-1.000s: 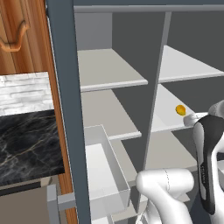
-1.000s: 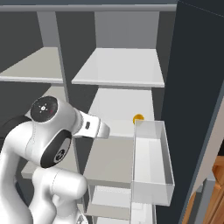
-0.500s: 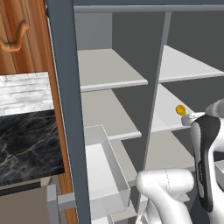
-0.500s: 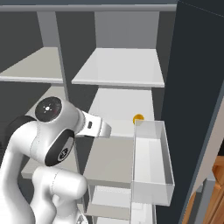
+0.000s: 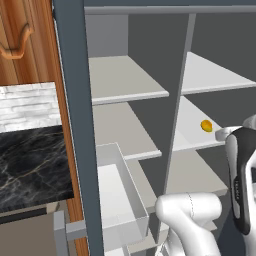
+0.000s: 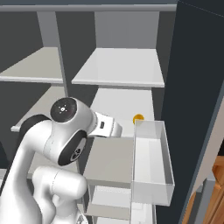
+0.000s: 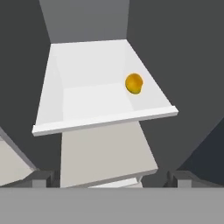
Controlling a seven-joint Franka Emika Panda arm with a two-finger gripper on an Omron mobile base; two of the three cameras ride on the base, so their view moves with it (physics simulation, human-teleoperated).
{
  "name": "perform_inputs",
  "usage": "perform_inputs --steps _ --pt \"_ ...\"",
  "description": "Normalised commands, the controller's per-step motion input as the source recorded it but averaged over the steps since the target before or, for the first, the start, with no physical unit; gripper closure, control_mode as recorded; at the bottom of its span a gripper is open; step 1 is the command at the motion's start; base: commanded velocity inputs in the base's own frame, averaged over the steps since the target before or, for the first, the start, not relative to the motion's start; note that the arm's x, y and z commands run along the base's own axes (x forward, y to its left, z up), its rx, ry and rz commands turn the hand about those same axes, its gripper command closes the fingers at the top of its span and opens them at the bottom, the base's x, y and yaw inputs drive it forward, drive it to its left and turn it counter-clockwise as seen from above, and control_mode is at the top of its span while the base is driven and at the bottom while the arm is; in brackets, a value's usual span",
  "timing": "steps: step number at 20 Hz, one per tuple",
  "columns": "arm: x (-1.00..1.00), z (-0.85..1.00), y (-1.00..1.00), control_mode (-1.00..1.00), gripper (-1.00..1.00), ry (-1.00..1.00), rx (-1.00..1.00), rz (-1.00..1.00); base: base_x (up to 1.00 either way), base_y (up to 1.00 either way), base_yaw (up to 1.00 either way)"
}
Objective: Retrieve the kiwi and mango from the fridge and place them into the bowl on the dining table.
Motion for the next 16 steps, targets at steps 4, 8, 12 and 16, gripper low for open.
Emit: perform_inputs --steps 4,8,12,16 --pt "0.13 -0.02 -0.12 -1.0 -1.0 0.04 0.0 0.0 0.0 0.0 0.0" --pt "0.22 -0.1 -0.01 -1.0 -1.0 0.04 0.0 0.01 0.0 0.0 0.0" --pt "0.26 -0.26 0.0 -1.0 -1.0 0.06 0.0 0.03 0.0 0.0 0.0" --pt "0.15 -0.39 0.0 -1.0 -1.0 0.06 0.0 0.04 0.0 0.0 0.0"
